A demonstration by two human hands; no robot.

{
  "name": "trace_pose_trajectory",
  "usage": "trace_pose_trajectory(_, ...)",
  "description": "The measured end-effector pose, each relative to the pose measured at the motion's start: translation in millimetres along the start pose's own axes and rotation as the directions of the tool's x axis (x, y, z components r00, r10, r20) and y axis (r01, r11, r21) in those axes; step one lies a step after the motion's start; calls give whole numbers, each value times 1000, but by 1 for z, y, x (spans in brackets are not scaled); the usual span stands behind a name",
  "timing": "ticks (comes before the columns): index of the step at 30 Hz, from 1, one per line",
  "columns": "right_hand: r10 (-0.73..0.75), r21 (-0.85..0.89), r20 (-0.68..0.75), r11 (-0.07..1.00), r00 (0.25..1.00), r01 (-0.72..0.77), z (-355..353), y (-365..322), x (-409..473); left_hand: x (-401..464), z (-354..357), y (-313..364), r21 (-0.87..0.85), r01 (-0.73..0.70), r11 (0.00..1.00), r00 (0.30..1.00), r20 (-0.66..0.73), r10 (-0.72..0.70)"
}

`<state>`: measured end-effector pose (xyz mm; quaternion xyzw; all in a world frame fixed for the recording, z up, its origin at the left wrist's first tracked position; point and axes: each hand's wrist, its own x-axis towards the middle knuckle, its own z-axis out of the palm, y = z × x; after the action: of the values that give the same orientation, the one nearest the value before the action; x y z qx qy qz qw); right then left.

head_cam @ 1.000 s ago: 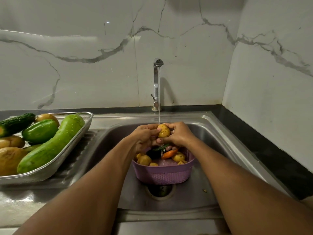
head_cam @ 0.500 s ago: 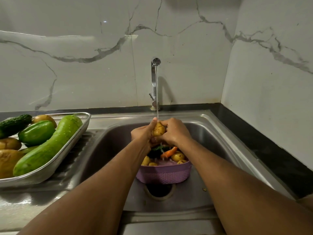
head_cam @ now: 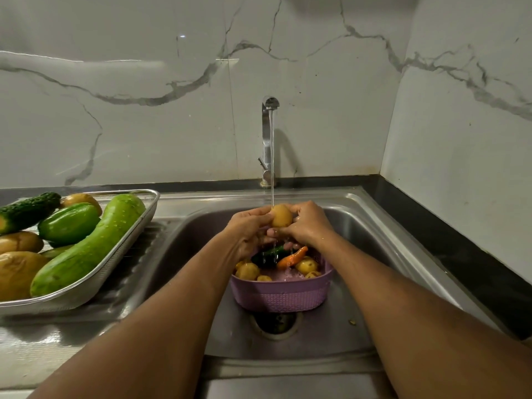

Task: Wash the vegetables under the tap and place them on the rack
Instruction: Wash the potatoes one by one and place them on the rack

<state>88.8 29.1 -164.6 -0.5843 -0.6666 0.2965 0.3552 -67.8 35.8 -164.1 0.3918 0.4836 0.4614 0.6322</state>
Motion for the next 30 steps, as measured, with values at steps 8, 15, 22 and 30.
trace_pose_trajectory(8, -175, -441, -50, 887, 983, 136, 21, -10, 7, 10, 9, -7, 1, 5, 1000, 928, -373, -4)
trace_pose_trajectory(15, -105, -361, -37, 929, 994, 85, 14, -8, 6, 11, 6, -5, 67, -12, 998, 964, -265, 30)
trace_pose_trajectory(22, -3, -159, 11, 987, 1000, 5, 1, -6, 2, 10, -8, 0, 11, 31, 999, 999, 6, -31)
trace_pose_trajectory(30, -28, -360, -74, 933, 997, 0, 8, 3, 8, 8, 11, -10, 192, -78, 978, 983, -146, 107)
